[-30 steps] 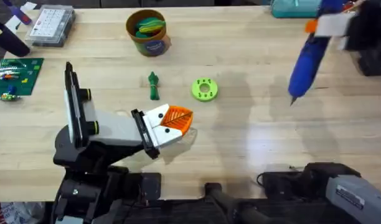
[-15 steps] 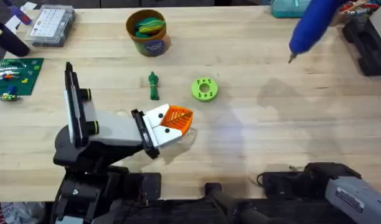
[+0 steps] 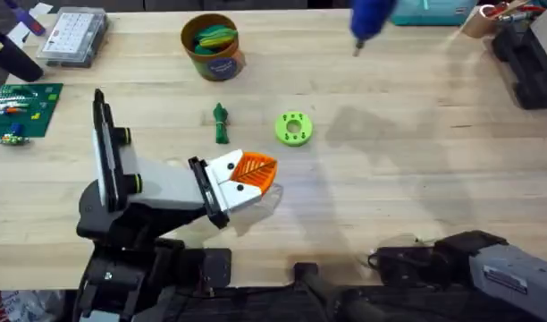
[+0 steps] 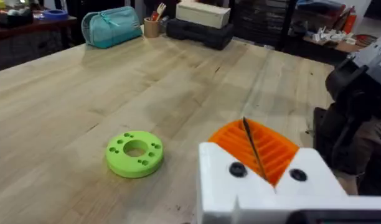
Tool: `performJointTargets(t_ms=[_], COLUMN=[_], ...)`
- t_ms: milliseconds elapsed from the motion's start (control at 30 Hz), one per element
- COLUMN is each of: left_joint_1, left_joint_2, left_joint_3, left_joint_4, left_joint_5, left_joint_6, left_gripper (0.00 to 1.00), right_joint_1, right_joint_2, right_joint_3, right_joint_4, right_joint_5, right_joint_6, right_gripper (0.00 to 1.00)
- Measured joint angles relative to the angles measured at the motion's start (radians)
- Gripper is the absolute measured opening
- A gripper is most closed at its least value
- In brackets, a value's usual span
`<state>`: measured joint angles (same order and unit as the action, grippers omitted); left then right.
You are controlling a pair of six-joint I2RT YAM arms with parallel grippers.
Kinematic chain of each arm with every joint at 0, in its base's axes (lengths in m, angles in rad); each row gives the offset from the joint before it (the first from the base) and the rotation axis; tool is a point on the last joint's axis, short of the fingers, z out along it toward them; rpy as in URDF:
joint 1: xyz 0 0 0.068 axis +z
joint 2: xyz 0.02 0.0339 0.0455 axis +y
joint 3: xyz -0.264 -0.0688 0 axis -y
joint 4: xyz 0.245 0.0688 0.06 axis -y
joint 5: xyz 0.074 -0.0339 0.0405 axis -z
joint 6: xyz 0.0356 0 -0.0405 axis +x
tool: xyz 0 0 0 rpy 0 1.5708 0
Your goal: Pick up the gripper from the table and insert it into the empty holder that is missing its gripper. Then pick up a screw, insert it into the mounting hole, and use the screwdriver to tighten it. Finally, clean up the table by picking up the vegetable and placing it into the bucket.
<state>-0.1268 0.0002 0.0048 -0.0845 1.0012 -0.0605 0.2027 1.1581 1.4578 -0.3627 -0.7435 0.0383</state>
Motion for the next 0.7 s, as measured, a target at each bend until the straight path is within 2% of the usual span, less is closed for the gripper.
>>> performJointTargets(t_ms=[333, 367, 400, 567, 700], left_joint_1=[0.0, 0.0, 0.0, 0.0, 0.0], left_joint_2=[0.0, 0.0, 0.0, 0.0, 0.0], left_joint_3=[0.0, 0.0, 0.0, 0.0, 0.0], left_joint_4=[0.0, 0.0, 0.0, 0.0, 0.0], left_joint_5=[0.0, 0.0, 0.0, 0.0, 0.0], left_joint_6=[0.0, 0.0, 0.0, 0.0, 0.0], left_gripper=[0.016, 0.016, 0.016, 0.016, 0.016], right_joint_1=[0.25, 0.314, 0.336, 0.421, 0.447], right_joint_2=[0.064, 0.077, 0.085, 0.132, 0.148], right_joint_3=[0.017, 0.019, 0.019, 0.021, 0.021], right_joint_4=[0.166, 0.211, 0.231, 0.28, 0.269], right_joint_5=[-0.006, 0.002, 0.005, 0.015, 0.018], right_joint_6=[0.007, 0.007, 0.007, 0.008, 0.01], right_gripper=[0.033, 0.035, 0.035, 0.035, 0.036])
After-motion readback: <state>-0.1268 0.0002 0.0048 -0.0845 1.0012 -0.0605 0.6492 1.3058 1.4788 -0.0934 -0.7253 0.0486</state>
